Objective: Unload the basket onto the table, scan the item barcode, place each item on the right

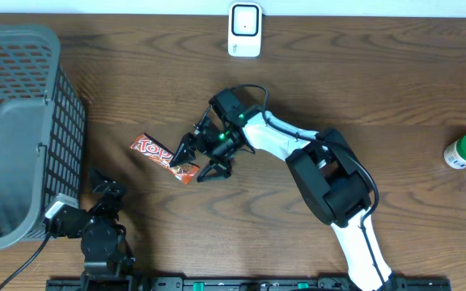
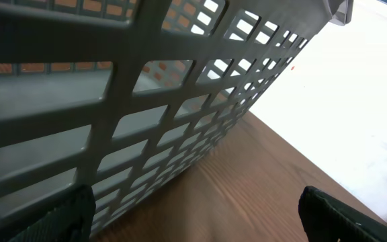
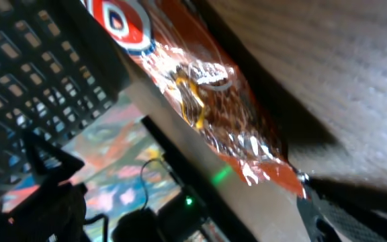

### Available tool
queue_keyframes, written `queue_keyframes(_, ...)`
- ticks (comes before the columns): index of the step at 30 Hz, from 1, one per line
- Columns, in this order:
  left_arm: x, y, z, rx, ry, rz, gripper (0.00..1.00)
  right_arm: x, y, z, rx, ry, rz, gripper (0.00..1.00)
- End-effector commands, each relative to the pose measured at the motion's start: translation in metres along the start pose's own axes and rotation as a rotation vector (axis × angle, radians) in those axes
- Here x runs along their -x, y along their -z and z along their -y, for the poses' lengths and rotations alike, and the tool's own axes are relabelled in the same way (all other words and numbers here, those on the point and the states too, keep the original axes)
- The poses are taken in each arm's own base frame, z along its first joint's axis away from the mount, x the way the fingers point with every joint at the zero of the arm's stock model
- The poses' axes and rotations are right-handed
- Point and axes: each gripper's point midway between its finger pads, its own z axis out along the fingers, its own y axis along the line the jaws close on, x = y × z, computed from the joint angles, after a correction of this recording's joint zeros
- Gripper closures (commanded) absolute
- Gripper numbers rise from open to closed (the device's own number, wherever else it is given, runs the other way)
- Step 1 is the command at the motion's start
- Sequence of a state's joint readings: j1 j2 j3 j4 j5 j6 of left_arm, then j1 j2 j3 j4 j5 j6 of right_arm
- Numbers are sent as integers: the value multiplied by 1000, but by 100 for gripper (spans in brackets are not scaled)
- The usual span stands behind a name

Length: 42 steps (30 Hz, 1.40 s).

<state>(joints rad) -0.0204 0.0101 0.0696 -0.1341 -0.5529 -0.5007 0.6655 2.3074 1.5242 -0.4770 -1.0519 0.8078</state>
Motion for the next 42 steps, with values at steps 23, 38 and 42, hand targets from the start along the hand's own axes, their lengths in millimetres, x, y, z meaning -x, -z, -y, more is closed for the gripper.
queue_keyframes(23, -8, -1, -9, 32, -21, -13, 3, 10, -37, 195, -578, -578, 577, 2)
queue_keyframes(38, -8, -1, -9, 31, -21, -13, 3, 27, -23, 200, -568, -602, 690, 15)
queue_keyframes(42, -8, -1, -9, 32, -21, -13, 3, 29, -20, 201, -562, -638, 720, 12)
